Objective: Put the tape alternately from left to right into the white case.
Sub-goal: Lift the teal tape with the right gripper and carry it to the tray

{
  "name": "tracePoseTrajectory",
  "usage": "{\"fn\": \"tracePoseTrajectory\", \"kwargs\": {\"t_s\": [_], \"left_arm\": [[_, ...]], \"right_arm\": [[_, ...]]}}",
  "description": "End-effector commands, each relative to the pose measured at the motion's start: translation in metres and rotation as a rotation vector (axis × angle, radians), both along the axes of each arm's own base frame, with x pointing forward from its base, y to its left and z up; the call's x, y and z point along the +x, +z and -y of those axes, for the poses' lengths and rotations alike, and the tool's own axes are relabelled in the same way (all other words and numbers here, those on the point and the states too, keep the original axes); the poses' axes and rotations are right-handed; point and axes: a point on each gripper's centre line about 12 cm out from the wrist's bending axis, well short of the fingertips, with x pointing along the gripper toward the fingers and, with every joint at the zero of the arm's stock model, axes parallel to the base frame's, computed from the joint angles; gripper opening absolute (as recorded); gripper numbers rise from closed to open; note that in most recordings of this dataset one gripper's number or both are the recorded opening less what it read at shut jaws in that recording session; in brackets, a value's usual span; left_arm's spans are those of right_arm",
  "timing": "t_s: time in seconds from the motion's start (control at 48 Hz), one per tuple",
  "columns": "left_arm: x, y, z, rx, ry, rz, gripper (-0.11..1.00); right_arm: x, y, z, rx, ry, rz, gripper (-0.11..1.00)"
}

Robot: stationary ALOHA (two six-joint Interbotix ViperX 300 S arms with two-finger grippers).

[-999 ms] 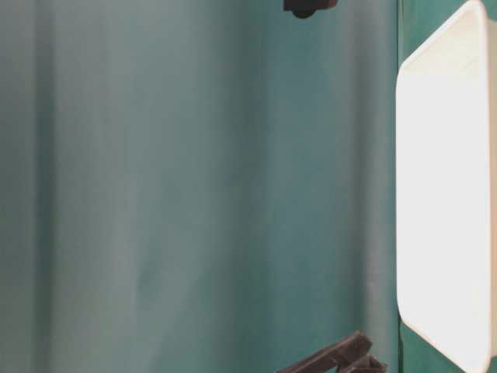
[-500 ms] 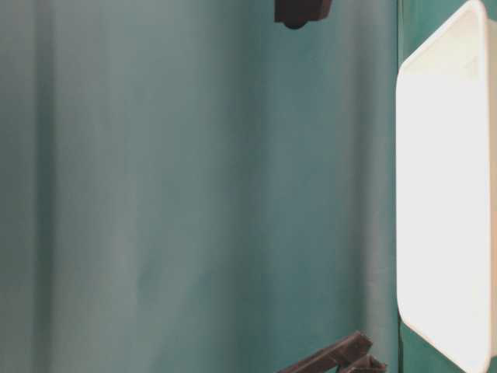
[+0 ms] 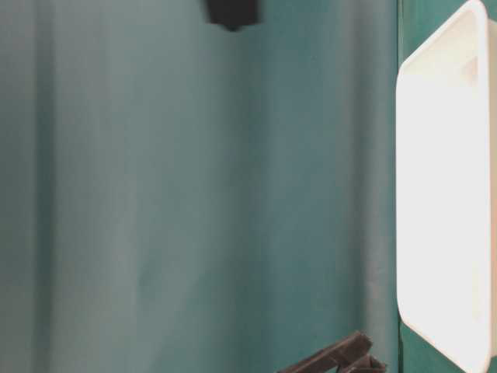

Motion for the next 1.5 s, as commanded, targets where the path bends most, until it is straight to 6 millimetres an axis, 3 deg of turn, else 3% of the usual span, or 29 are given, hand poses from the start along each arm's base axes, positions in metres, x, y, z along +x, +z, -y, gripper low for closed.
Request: {"fn": "tracePoseTrajectory", "kwargs": {"t_s": [0.0, 0.312, 0.479, 0.729, 1.062, 1.478], "left_arm": [[0.003, 0.007, -0.001, -0.002, 0.005, 0.023, 0.88], [0.003, 0.007, -0.001, -0.002, 0.005, 0.025, 0.88], [0.004, 0.009, -0.001, -0.001, 0.005, 0.029, 0.88], [0.004, 0.007, -0.001, -0.002, 0.005, 0.023, 0.88], [0.005, 0.008, -0.001, -0.002, 0.005, 0.026, 0.88], [0.004, 0.007, -0.001, 0.000, 0.005, 0.023, 0.88]], "right_arm": [[0.005, 0.031, -0.001, 0.014, 0.001, 0.086, 0.25], [0.007, 0.041, -0.001, 0.018, 0.000, 0.112, 0.25], [0.021, 0.050, 0.012, 0.000, -0.031, 0.141, 0.25], [0.047, 0.053, 0.055, -0.123, -0.070, 0.152, 0.25], [0.081, 0.045, 0.131, -0.234, -0.185, 0.122, 0.25], [0.103, 0.029, 0.213, -0.309, -0.292, 0.133, 0.25]]}}
